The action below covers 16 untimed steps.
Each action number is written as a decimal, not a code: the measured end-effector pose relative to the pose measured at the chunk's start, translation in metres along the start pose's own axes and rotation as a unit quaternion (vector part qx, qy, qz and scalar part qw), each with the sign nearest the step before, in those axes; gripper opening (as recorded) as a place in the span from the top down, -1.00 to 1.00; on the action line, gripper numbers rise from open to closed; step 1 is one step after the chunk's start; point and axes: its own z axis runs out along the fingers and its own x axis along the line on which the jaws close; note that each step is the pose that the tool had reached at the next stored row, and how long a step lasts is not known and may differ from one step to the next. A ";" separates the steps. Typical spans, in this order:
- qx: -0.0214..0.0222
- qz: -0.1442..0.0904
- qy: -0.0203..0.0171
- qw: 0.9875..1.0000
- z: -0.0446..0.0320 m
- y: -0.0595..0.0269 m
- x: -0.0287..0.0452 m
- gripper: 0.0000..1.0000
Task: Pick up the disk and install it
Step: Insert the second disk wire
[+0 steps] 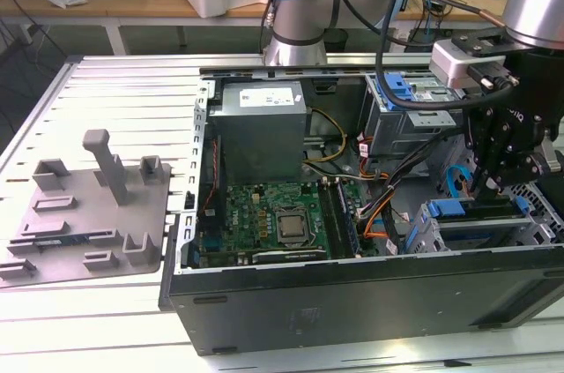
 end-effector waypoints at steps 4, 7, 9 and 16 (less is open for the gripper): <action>0.000 0.003 0.000 1.000 0.0002 0.0000 0.0000 0.68; -0.001 0.006 0.000 1.000 0.0004 -0.0001 0.0000 0.68; -0.001 0.007 0.001 1.000 0.0005 -0.0002 0.0000 0.68; -0.001 0.007 0.001 1.000 0.0018 -0.0003 -0.0002 0.68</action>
